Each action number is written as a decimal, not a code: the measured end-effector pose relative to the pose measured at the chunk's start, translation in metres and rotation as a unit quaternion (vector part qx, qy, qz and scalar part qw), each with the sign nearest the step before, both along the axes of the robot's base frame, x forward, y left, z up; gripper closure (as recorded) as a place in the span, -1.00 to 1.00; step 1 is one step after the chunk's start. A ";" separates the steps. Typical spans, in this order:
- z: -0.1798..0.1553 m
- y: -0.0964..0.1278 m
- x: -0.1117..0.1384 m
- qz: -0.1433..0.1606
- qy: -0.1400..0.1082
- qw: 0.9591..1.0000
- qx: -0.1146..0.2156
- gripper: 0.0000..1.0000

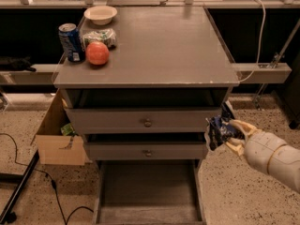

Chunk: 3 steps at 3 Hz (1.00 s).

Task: Pick blue chip bag from bottom drawer and place on counter

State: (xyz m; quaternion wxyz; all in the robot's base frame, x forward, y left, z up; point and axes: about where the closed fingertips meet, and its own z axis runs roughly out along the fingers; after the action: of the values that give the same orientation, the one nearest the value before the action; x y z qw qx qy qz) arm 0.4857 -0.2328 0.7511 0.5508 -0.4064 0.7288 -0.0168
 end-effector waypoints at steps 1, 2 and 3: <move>0.005 0.004 0.000 0.006 -0.006 1.000 0.003 1.00; 0.012 0.011 0.004 0.010 -0.011 1.000 -0.007 1.00; 0.043 0.040 0.016 0.033 -0.036 0.999 -0.012 1.00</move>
Offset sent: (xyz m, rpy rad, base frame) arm 0.0094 0.0187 0.0137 -0.0341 -0.0275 0.0251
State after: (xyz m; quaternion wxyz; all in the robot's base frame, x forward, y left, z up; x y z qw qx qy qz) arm 0.5020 -0.1925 0.7943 0.5721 -0.4357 0.6946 -0.0219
